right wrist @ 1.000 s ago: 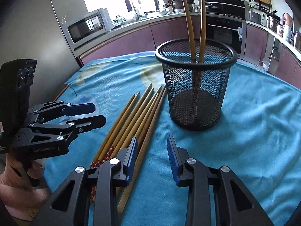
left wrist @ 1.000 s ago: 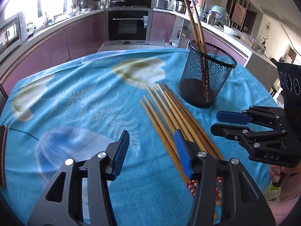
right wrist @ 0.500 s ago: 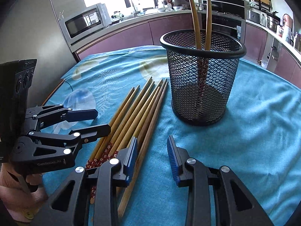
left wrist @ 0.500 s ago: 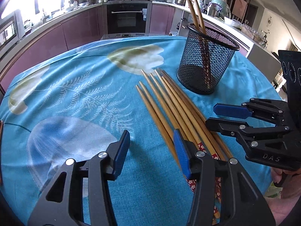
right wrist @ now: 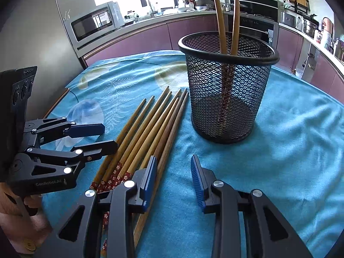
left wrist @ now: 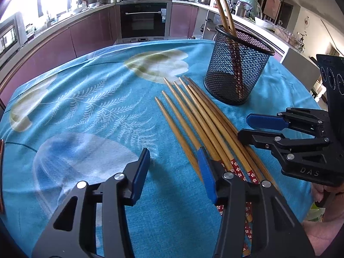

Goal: Organize utensils
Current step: 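Withdraw both grippers from the holder back over the chopstick row, then close the right gripper on a chopstick while the left gripper grasps another chopstick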

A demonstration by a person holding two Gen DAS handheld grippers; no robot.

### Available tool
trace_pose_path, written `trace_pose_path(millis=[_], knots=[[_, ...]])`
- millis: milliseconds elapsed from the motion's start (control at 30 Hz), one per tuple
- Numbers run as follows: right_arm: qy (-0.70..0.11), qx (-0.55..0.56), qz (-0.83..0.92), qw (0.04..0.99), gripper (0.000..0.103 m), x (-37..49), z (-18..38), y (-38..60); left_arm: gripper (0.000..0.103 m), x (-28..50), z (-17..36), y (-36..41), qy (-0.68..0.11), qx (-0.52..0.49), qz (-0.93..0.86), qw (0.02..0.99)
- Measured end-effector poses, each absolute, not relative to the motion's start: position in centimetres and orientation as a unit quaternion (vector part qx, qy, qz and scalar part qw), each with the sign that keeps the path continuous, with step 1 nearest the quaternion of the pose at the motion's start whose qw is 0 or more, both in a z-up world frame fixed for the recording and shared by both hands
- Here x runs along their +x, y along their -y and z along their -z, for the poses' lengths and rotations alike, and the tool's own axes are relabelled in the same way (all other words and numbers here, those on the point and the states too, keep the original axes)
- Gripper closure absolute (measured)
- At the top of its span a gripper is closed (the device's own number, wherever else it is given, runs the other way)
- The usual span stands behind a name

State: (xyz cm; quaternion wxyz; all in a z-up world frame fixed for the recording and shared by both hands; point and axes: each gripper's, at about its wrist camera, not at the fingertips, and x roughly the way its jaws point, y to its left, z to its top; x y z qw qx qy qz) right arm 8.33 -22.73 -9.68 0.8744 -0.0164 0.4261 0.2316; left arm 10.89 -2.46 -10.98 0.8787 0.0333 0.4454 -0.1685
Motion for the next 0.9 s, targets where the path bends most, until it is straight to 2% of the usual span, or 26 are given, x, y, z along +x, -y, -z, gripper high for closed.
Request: trace_pose_path(millis=[100,333,533,633,767,900], knots=[[-0.425,-0.024,-0.225,0.876,0.072,8.4,9.7,22.6,0.064,11.1,11.0,2.5,-0.448,0.039,0.167,0.877],[-0.425,-0.050,-0.211,0.879,0.075,8.9,9.9,21.0,0.067,11.9,11.2,2.9,-0.451,0.044,0.164,0.876],[-0.425,-0.046,-0.208,0.880,0.083,9.7,9.9,20.6,0.071,12.5,11.2,2.9,-0.452,0.039,0.155,0.877],[-0.427,-0.033,-0.211,0.879,0.094,10.0,9.9,20.7,0.076,12.7,11.2,3.0,-0.454,0.035,0.146,0.878],[-0.432,-0.007,-0.216,0.876,0.094,10.1,10.0,21.4,0.087,13.0,11.2,2.7,-0.458,0.017,0.137,0.878],[-0.434,0.007,-0.220,0.874,0.096,10.1,9.9,22.0,0.089,12.8,11.3,2.5,-0.458,0.005,0.131,0.879]])
